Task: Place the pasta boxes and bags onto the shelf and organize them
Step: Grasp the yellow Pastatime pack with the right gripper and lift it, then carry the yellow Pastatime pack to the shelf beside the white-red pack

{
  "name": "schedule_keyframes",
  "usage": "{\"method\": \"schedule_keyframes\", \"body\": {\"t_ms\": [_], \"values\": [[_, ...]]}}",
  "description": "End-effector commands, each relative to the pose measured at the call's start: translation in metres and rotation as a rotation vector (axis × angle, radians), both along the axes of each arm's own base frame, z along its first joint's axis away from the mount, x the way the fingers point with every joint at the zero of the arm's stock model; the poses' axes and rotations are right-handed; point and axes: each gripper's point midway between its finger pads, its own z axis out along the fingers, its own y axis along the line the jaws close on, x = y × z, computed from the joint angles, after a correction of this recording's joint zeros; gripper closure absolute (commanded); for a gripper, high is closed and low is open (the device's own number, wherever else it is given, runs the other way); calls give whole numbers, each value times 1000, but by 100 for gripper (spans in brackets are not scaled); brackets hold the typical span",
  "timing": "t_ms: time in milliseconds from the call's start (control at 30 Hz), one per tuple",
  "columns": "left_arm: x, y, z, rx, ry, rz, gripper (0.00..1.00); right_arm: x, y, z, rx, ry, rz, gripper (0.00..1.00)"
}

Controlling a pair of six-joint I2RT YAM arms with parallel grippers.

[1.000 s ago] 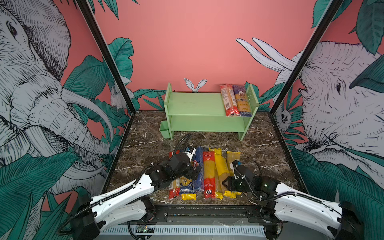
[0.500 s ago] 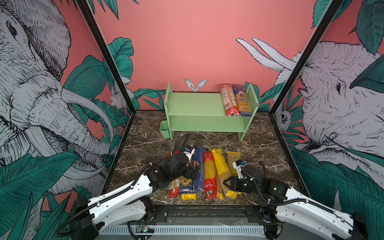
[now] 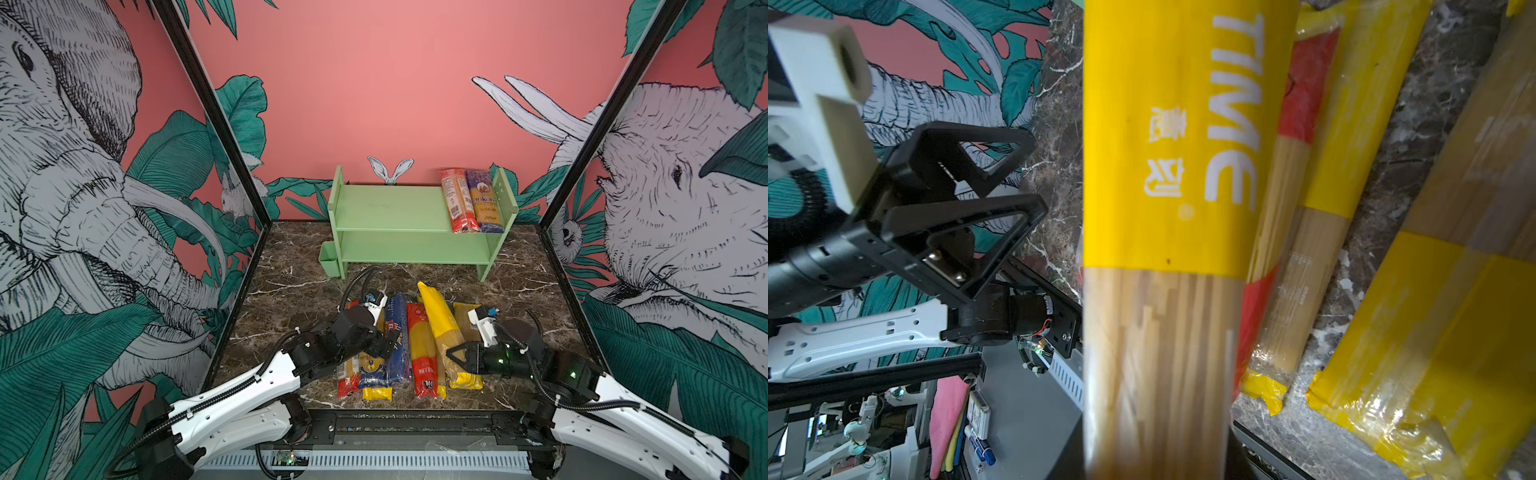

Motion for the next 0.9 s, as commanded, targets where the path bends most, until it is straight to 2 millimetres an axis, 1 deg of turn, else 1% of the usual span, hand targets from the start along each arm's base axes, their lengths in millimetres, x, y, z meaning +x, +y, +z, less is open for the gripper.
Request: {"method": "schedule_keyframes", "body": {"t_ms": [0, 100, 267, 367, 400, 467, 567, 700, 800, 833, 867], "values": [[-1, 7, 6, 9, -21, 11, 2, 12, 11, 82, 153, -217, 28, 100], [0, 8, 10, 7, -36, 13, 2, 15, 12, 106, 134, -272, 41, 100], [1, 8, 15, 8, -51, 6, 2, 26, 19, 151, 100, -385, 71, 100], [1, 7, 17, 10, -56, 1, 2, 38, 22, 182, 49, -468, 77, 100], [1, 7, 18, 9, -56, -2, 2, 43, 23, 197, 43, -502, 73, 100], [0, 9, 18, 13, -57, -2, 2, 55, 25, 216, 19, -551, 63, 100], [0, 14, 18, 19, -69, 8, 2, 83, 28, 238, -14, -601, 29, 100], [-1, 20, 20, 20, -88, 13, 2, 134, 34, 262, -34, -645, -19, 100], [-2, 23, 20, 31, -97, 16, 2, 173, 41, 277, -81, -691, -58, 100], [-2, 25, 21, 35, -100, 18, 2, 188, 45, 277, -113, -700, -73, 100], [-2, 26, 21, 39, -102, 18, 2, 200, 46, 280, -138, -717, -89, 100]]}}
